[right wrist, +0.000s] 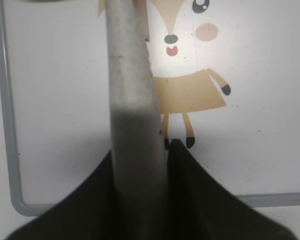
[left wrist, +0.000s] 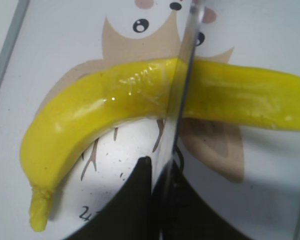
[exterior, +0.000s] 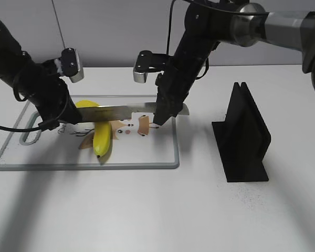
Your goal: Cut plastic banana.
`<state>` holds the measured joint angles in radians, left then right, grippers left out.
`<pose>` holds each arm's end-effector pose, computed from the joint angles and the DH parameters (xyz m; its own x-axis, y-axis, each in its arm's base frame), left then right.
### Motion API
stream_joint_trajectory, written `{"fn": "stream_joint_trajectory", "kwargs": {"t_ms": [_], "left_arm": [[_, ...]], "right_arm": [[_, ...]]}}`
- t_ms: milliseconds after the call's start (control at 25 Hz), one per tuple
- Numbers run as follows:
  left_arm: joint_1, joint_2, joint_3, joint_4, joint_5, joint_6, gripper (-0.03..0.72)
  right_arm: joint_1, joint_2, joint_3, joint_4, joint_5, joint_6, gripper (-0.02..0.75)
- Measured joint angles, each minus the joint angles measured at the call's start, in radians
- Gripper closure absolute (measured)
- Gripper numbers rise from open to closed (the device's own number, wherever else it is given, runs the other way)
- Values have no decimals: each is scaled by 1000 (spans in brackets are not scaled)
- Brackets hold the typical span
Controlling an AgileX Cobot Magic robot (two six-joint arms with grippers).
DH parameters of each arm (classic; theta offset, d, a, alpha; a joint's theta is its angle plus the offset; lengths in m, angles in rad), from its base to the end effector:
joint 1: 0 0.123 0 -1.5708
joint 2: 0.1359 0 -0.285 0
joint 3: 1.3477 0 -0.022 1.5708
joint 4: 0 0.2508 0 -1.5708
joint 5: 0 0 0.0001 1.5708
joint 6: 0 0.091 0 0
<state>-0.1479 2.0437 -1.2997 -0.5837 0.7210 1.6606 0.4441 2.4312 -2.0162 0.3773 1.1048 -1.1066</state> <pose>0.3892 -0.0915 0.1396 -0.1232 0.8961 -0.4263 0.9716 0.1964 0.1321 0.4369 0.2410 0.1332 -0.1668 -0.9179 -0.3602 -0.9860 0.1557 0.0597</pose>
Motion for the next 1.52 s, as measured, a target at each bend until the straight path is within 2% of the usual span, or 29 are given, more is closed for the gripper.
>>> {"fn": "stream_joint_trajectory", "kwargs": {"t_ms": [320, 600, 1120, 1240, 1320, 1440, 1520], "left_arm": [[-10, -57, 26, -3, -40, -4, 663], [-19, -189, 26, 5, 16, -7, 665], [-21, -351, 26, -12, 87, -15, 659], [-18, -351, 26, -51, 80, -27, 499], [-16, -351, 26, -93, 63, -35, 307], [-16, -352, 26, -166, 26, -79, 75], [-16, -360, 26, -189, -25, -155, 23]], "right_arm": [[9, -45, 0, -46, 0, 10, 542], [10, -149, -3, -64, 84, 25, 544], [14, -286, -3, -79, 121, 27, 544], [13, -286, -3, -89, 132, 34, 561], [8, -286, -2, -105, 132, 46, 571], [5, -286, -2, -123, 123, 69, 575], [3, -286, -2, -130, 123, 73, 575]]}}
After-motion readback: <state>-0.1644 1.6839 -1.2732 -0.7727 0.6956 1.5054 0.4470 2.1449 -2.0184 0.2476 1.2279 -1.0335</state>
